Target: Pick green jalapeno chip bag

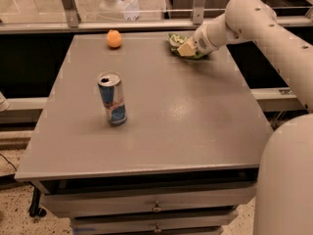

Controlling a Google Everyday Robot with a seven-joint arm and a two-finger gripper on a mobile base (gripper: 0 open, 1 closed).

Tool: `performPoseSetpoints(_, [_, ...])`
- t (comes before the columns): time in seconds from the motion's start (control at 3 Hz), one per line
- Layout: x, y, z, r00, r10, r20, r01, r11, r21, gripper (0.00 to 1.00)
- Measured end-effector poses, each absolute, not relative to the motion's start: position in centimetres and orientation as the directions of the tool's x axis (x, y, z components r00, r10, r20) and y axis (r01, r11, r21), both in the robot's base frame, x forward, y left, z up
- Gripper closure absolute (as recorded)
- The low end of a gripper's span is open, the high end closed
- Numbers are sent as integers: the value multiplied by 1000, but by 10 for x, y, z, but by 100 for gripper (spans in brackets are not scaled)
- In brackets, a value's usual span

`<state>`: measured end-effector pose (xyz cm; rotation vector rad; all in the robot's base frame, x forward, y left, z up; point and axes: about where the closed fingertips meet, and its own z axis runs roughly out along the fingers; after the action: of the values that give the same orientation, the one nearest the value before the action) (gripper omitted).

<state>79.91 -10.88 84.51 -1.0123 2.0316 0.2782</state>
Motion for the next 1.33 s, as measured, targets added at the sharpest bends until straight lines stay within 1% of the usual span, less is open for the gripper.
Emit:
performPoseSetpoints(0.33, [786,-108,859,-295,-554,-779,-757,633,-163,100])
performPoseSetpoints(0.67, [763,-108,881,-241,-536,-809,-774,609,-173,100])
performPoseSetpoints(1.33, [686,-108,950,-92,-475,-875,-837,513,-190,100])
